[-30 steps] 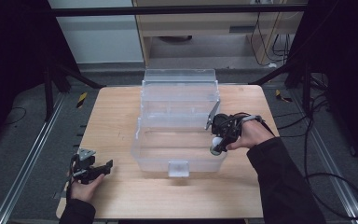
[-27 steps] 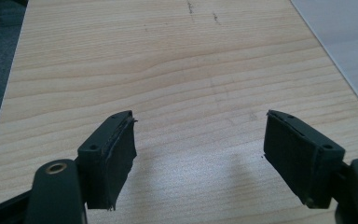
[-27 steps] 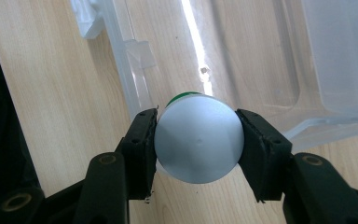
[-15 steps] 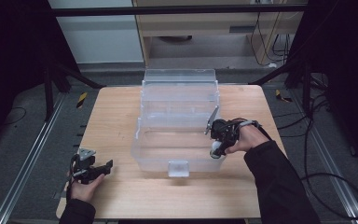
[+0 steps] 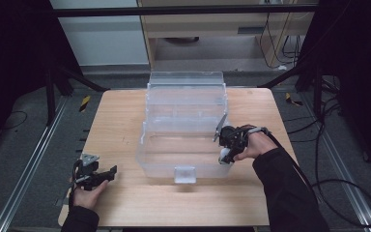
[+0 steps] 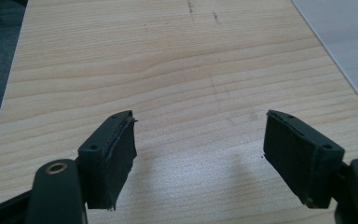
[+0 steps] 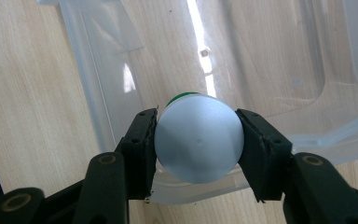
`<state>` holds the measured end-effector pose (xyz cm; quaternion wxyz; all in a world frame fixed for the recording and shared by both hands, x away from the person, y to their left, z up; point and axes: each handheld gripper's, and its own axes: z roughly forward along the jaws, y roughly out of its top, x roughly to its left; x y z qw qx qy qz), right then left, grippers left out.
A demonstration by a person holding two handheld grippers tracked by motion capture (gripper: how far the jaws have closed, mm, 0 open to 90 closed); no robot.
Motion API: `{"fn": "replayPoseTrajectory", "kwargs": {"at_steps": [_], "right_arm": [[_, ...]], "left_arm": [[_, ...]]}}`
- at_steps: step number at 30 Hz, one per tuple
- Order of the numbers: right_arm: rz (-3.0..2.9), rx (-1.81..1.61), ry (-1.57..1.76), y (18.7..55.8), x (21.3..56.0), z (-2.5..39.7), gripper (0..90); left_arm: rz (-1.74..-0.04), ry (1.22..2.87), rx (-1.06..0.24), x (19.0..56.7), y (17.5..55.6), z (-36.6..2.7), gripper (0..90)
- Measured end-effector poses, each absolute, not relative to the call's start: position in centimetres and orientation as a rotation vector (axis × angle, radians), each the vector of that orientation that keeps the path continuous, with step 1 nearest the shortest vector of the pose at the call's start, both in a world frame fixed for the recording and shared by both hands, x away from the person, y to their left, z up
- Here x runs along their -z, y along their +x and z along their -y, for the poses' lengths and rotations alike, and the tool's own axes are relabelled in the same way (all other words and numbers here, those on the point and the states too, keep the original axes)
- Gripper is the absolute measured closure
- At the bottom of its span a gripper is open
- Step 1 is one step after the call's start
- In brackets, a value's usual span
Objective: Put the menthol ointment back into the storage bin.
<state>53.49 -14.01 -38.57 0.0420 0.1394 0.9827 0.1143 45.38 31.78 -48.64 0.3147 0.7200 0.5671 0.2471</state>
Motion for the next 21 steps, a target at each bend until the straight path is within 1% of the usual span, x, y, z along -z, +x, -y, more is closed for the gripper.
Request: {"fn": "replayPoseTrajectory", "kwargs": {"at_steps": [13,18,21], "right_arm": [[-3.041,-0.314,0.41,53.58,39.43,13.71,49.6],[-3.042,-0.341,0.417,53.49,39.55,14.15,51.9],[-3.033,-0.343,0.426,53.36,39.43,14.19,51.8]], "left_arm": [[-1.493,1.897,-0.654,48.6,45.36,-31.81,24.6],[-1.495,1.899,-0.651,48.65,45.41,-31.79,24.6],[-1.493,1.898,-0.651,48.65,45.4,-31.76,24.6]]}}
